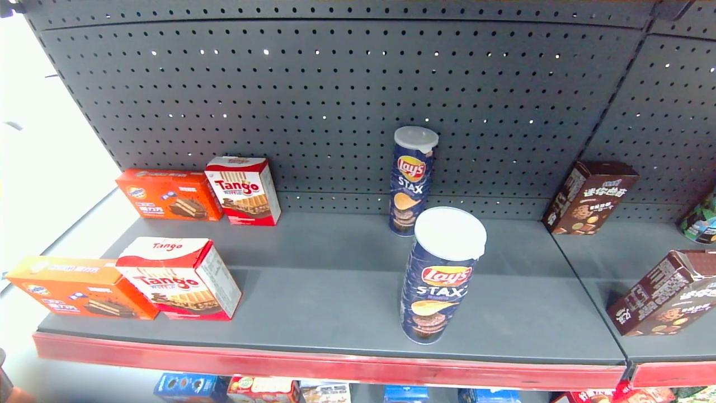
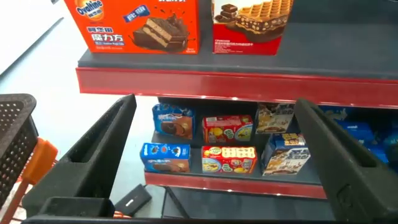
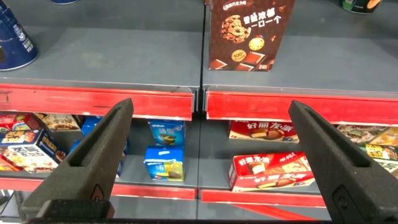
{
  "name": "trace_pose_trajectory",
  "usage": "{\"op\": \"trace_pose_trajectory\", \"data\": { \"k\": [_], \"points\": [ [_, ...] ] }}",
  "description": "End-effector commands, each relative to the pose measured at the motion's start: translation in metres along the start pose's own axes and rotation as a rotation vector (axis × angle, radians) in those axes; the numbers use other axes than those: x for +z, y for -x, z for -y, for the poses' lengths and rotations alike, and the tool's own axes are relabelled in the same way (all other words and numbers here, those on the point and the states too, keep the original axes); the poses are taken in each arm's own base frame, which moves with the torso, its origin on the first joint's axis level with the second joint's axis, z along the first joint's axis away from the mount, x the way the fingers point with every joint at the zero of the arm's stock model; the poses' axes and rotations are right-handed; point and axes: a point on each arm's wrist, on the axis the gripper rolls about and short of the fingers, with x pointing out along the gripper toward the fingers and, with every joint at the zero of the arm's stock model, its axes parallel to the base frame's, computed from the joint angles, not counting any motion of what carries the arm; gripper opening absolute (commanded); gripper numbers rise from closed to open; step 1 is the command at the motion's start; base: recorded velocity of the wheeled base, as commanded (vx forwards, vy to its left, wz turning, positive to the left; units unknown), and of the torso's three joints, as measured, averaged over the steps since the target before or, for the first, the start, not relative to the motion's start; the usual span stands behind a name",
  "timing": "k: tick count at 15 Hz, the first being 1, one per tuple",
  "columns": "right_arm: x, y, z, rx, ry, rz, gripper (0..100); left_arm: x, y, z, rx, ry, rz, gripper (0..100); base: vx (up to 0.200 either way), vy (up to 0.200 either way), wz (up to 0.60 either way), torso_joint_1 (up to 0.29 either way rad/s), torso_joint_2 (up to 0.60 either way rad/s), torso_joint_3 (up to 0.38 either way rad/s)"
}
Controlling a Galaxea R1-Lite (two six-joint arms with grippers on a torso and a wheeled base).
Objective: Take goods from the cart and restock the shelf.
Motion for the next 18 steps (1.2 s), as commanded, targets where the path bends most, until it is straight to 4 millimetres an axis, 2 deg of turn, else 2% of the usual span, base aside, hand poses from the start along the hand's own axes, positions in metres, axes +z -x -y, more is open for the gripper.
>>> {"op": "trace_pose_trajectory", "data": {
  "k": [1, 2, 3, 4, 5, 6, 8, 9, 11, 14, 18],
  "points": [
    [0.0, -0.002, 0.0, 0.011, 0.001, -0.026, 100, 0.0, 0.0, 0.0, -0.001, 0.002, -0.002, 100, 0.0, 0.0, 0.0, 0.0, 0.0, 0.0],
    [0.008, -0.002, 0.0, 0.026, 0.004, -0.015, 100, 0.0, 0.0, 0.0, -0.001, 0.0, -0.002, 100, 0.0, 0.0, 0.0, 0.0, 0.0, 0.0],
    [0.066, -0.003, 0.001, 0.02, -0.035, 0.077, 100, 0.0, 0.0, 0.0, -0.003, 0.0, -0.002, 100, 0.0, 0.0, 0.0, 0.0, 0.0, 0.0],
    [0.112, -0.031, 0.0, 0.035, -0.124, -0.005, 100, 0.0, 0.0, 0.0, -0.003, 0.0, -0.002, 100, 0.0, 0.0, 0.0, 0.0, 0.0, 0.0],
    [0.126, -0.041, -0.001, 0.068, -0.148, -0.02, 100, 0.0, 0.0, 0.0, -0.004, 0.0, -0.002, 100, 0.0, 0.0, 0.0, 0.0, 0.0, 0.0],
    [0.135, -0.054, -0.004, 0.179, -0.076, -0.051, 100, 0.0, 0.0, 0.0, -0.007, 0.0, -0.002, 100, 0.0, 0.0, 0.0, 0.0, 0.0, 0.0],
    [0.154, -0.094, -0.012, 0.276, 0.043, -0.122, 100, 0.0, 0.0, 0.0, -0.007, 0.0, -0.002, 100, 0.0, 0.0, 0.0, 0.0, 0.0, 0.0],
    [0.158, -0.108, -0.018, 0.326, 0.065, -0.15, 100, 0.0, 0.0, 0.0, -0.01, -0.003, -0.002, 100, 0.0, 0.0, 0.0, 0.0, 0.0, 0.0],
    [0.152, -0.142, -0.044, 0.479, 0.104, -0.243, 100, 0.0, 0.0, 0.001, -0.029, -0.003, 0.0, 100, 0.0, 0.0, 0.0, 0.0, 0.0, 0.0],
    [0.136, -0.179, -0.07, 0.51, 0.133, -0.316, 100, 0.0, 0.0, 0.001, -0.029, -0.003, -0.002, 100, 0.0, 0.0, 0.0, 0.0, 0.0, 0.0],
    [0.122, -0.203, -0.099, 0.559, 0.176, -0.4, 100, 0.0, 0.0, 0.001, -0.029, -0.001, 0.0, 100, 0.0, 0.0, 0.0, 0.0, 0.0, 0.0]
  ]
}}
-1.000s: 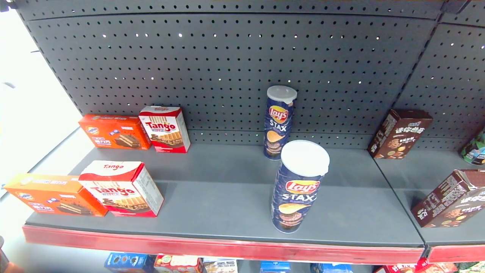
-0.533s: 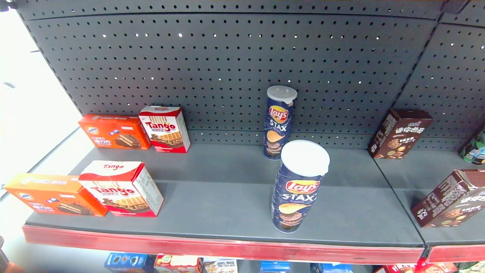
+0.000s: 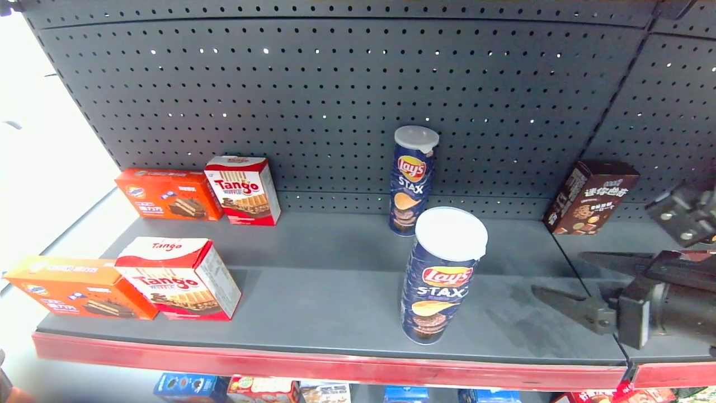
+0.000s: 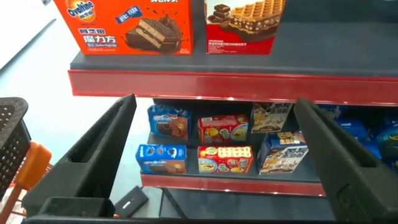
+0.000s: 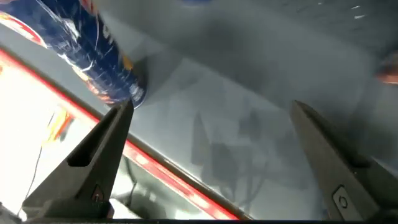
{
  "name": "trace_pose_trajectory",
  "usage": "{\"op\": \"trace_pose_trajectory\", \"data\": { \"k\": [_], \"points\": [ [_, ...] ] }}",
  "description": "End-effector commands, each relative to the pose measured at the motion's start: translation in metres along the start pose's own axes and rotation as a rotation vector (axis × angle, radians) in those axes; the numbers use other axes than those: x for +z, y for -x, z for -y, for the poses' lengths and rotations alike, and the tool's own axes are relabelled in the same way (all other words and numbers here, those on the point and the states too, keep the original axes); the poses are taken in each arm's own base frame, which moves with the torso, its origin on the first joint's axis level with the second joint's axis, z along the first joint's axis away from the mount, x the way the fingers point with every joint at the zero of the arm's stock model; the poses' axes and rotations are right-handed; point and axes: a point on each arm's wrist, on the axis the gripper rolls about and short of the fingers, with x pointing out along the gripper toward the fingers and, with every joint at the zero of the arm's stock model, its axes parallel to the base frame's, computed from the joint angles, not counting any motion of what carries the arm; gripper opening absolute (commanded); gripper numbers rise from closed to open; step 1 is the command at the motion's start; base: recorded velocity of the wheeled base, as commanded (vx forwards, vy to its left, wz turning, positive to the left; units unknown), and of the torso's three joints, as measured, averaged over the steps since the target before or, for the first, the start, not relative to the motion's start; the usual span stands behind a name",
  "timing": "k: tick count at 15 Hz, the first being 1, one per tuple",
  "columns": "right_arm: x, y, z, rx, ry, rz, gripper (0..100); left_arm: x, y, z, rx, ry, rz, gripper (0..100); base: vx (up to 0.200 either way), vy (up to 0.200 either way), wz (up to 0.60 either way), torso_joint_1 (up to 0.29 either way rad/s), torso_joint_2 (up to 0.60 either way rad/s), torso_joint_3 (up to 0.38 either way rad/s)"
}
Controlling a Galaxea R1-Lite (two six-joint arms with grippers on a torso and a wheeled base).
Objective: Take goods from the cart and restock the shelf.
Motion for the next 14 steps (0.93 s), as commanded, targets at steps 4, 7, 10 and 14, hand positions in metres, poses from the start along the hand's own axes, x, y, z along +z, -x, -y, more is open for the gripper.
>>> {"op": "trace_pose_trajectory", "data": {
  "k": [4, 7, 10, 14],
  "points": [
    [-0.005, -0.057, -0.012, 0.035, 0.023, -0.144, 100, 0.0, 0.0, 0.0, 0.0, 0.0, -0.002, 100, 0.0, 0.0, 0.0, 0.0, 0.0, 0.0],
    [-0.009, -0.063, -0.019, 0.062, 0.035, -0.167, 100, 0.0, 0.0, 0.0, 0.0, 0.0, -0.002, 100, 0.0, 0.0, 0.0, 0.0, 0.0, 0.0],
    [-0.011, -0.067, -0.023, 0.079, 0.043, -0.179, 100, 0.0, 0.0, 0.0, -0.003, 0.002, -0.002, 100, 0.0, 0.0, 0.0, 0.0, 0.0, 0.0],
    [-0.012, -0.077, -0.024, 0.072, 0.044, -0.201, 100, 0.0, 0.0, 0.0, -0.001, 0.002, -0.002, 100, 0.0, 0.0, 0.0, 0.0, 0.0, 0.0]
  ]
}}
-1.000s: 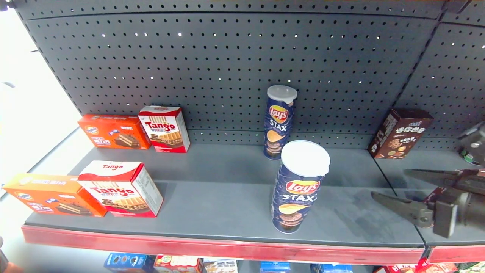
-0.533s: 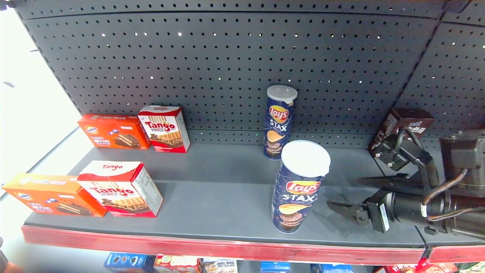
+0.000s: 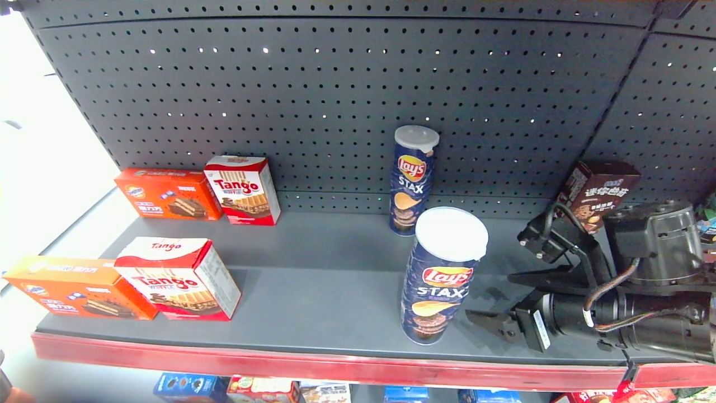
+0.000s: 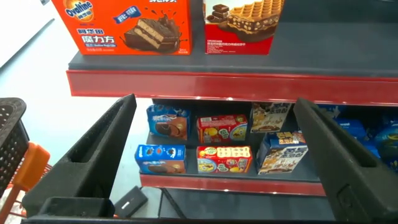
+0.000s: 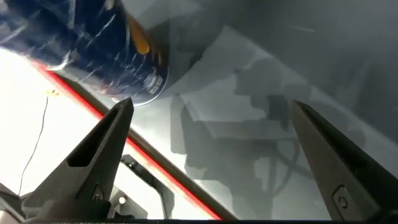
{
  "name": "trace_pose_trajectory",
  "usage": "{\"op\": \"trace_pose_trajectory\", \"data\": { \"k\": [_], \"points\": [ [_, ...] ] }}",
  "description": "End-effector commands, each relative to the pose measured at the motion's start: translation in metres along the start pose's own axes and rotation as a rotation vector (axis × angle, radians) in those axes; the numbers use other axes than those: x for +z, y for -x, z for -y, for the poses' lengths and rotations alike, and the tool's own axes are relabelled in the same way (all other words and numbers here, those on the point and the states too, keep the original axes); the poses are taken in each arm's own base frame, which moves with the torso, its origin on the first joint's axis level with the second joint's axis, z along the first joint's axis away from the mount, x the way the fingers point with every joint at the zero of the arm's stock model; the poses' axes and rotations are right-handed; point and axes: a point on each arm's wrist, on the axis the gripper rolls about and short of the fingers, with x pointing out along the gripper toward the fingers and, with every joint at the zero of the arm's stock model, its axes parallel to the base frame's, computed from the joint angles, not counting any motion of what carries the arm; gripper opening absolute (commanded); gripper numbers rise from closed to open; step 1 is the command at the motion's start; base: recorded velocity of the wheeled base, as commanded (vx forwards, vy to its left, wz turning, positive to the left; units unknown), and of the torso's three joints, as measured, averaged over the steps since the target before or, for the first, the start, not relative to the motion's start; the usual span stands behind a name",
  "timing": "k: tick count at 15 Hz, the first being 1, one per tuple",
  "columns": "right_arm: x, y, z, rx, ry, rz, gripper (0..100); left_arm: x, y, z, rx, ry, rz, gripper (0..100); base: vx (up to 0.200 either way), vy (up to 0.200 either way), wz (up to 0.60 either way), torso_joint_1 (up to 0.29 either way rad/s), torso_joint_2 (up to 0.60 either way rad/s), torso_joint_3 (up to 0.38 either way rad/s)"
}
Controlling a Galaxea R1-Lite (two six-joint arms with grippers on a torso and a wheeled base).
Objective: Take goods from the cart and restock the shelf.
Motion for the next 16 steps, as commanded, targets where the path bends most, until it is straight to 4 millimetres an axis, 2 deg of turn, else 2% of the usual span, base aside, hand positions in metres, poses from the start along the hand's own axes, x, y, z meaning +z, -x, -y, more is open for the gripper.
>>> {"op": "trace_pose_trajectory", "data": {
  "k": [1, 6, 11, 16],
  "points": [
    [0.001, -0.007, 0.0, -0.008, 0.002, -0.014, 100, 0.0, 0.0, 0.0, -0.001, 0.0, -0.001, 100, 0.0, 0.0, 0.0, 0.0, 0.0, 0.0],
    [0.005, -0.017, -0.009, 0.019, 0.019, -0.019, 100, 0.0, 0.0, 0.0, 0.002, 0.0, -0.001, 100, 0.0, 0.0, 0.0, 0.0, 0.0, 0.0],
    [0.007, -0.014, -0.006, 0.008, 0.014, -0.006, 100, 0.0, 0.0, 0.0, 0.002, 0.0, -0.001, 100, 0.0, 0.0, 0.0, 0.0, 0.0, 0.0],
    [0.013, -0.02, -0.007, 0.011, 0.017, 0.0, 100, 0.0, 0.0, 0.0, 0.002, 0.0, -0.001, 100, 0.0, 0.0, 0.0, 0.0, 0.0, 0.0]
  ]
}}
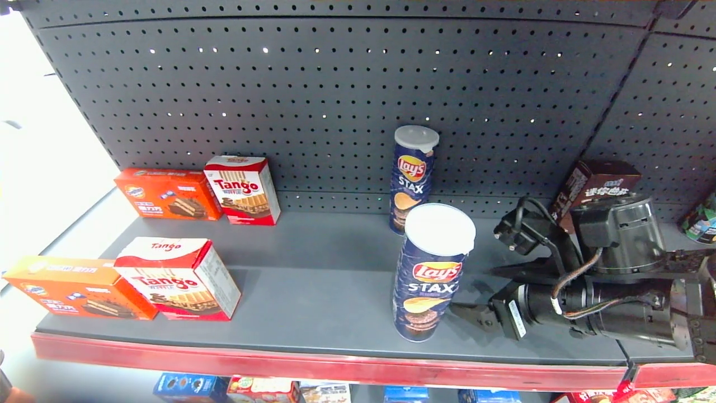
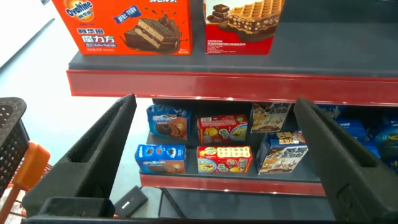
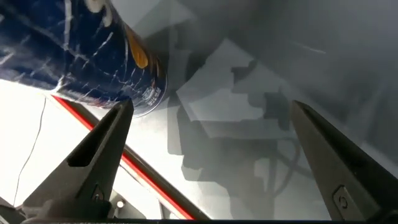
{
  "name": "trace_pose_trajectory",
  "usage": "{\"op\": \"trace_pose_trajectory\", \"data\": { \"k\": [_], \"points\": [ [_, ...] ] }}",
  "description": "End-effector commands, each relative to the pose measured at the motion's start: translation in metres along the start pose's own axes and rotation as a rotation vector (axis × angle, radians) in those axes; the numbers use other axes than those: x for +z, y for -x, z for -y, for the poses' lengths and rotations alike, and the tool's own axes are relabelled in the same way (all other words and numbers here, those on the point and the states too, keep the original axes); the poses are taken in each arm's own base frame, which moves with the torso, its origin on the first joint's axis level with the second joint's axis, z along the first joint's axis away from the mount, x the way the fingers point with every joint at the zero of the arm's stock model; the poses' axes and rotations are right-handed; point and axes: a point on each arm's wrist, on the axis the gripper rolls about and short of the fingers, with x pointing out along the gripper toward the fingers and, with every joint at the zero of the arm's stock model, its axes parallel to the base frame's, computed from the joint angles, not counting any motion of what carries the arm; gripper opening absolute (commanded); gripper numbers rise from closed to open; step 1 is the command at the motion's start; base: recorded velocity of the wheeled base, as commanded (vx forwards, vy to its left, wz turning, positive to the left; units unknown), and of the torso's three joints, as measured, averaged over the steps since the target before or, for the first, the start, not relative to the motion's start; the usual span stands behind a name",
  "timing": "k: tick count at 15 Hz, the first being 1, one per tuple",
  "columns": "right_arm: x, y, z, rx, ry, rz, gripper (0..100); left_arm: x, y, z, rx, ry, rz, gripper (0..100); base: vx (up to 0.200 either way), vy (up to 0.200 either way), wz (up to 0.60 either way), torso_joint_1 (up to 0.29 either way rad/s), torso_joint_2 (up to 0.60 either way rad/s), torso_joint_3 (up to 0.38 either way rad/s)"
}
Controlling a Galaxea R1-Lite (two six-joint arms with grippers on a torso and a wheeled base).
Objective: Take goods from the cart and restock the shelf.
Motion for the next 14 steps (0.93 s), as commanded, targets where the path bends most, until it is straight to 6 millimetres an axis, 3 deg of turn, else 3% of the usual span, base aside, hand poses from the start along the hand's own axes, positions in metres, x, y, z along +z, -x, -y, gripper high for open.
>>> {"op": "trace_pose_trajectory", "data": {
  "k": [1, 3, 5, 7, 8, 9, 10, 11, 13, 14],
  "points": [
    [0.0, -0.001, 0.0, -0.001, 0.001, -0.001, 100, 0.0, 0.0, 0.0, 0.001, 0.0, -0.001, 100, 0.0, 0.0, 0.0, 0.0, 0.0, 0.0],
    [0.003, 0.003, 0.001, -0.006, -0.006, 0.015, 100, 0.0, 0.0, 0.0, 0.001, 0.001, -0.001, 100, 0.0, 0.0, 0.0, 0.0, 0.0, 0.0],
    [0.014, 0.025, 0.019, -0.091, -0.04, 0.11, 100, 0.0, 0.0, 0.0, 0.001, 0.001, -0.001, 100, 0.0, 0.0, 0.0, 0.0, 0.0, 0.0],
    [0.022, 0.069, 0.043, -0.218, -0.083, 0.235, 100, 0.0, 0.0, 0.0, 0.001, 0.001, -0.001, 100, 0.0, 0.0, 0.0, 0.0, 0.0, 0.0],
    [0.022, 0.101, 0.054, -0.305, -0.107, 0.312, 100, 0.0, 0.0, 0.0, 0.001, 0.0, -0.001, 100, 0.0, 0.0, 0.0, 0.0, 0.0, 0.0],
    [0.02, 0.118, 0.058, -0.349, -0.118, 0.352, 100, 0.0, 0.0, 0.0, 0.001, 0.0, -0.001, 100, 0.0, 0.0, 0.0, 0.0, 0.0, 0.0],
    [0.009, 0.164, 0.064, -0.493, -0.144, 0.447, 100, 0.0, 0.0, 0.0, -0.001, -0.002, -0.001, 100, 0.0, 0.0, 0.0, 0.0, 0.0, 0.0],
    [-0.003, 0.187, 0.06, -0.57, -0.154, 0.494, 100, 0.0, 0.0, 0.0, -0.002, -0.002, -0.001, 100, 0.0, 0.0, 0.0, 0.0, 0.0, 0.0],
    [-0.04, 0.216, 0.038, -0.651, -0.157, 0.548, 100, 0.0, 0.0, 0.0, -0.005, -0.002, -0.001, 100, 0.0, 0.0, 0.0, 0.0, 0.0, 0.0],
    [-0.054, 0.221, 0.029, -0.662, -0.151, 0.56, 100, 0.0, 0.0, 0.0, -0.007, -0.002, -0.001, 100, 0.0, 0.0, 0.0, 0.0, 0.0, 0.0]
  ]
}}
